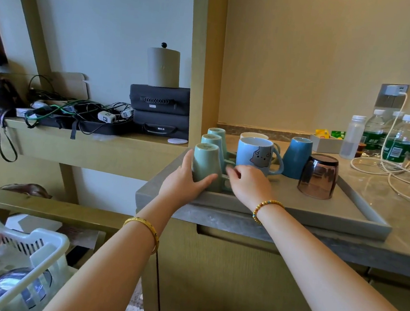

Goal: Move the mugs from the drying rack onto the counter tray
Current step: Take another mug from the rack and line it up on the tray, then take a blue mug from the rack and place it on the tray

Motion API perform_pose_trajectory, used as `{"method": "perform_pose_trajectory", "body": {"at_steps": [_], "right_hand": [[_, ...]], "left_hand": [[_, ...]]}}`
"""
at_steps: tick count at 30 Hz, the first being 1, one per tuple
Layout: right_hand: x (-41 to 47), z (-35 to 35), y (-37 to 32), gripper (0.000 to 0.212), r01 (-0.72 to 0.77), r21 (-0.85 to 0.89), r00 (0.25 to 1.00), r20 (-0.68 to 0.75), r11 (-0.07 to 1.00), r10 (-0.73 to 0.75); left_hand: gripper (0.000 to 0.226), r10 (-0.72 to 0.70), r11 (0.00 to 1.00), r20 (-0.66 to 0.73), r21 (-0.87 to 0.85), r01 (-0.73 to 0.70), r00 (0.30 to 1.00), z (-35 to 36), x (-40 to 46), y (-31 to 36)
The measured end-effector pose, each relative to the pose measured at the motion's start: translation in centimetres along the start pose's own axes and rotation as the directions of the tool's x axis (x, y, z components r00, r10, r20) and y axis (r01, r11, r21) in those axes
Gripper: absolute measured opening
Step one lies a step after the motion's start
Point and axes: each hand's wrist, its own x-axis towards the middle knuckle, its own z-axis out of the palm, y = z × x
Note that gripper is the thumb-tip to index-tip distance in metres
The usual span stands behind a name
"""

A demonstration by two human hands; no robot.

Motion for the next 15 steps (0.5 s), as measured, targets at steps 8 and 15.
{"method": "perform_pose_trajectory", "body": {"at_steps": [8,15], "right_hand": [[-2.2,2.0,-8.1,0.018,0.371,-0.059,0.801,-0.485,0.927,-0.351],[-6.3,14.0,-23.1,0.014,0.591,0.148,0.801,-0.223,0.793,-0.556]], "left_hand": [[0.044,0.033,0.999,-0.301,0.019,-0.029,0.953,-7.1,-5.4,-4.6],[0.029,-0.247,0.955,-0.382,0.06,0.291,0.891,-17.5,-12.2,-15.3]]}}
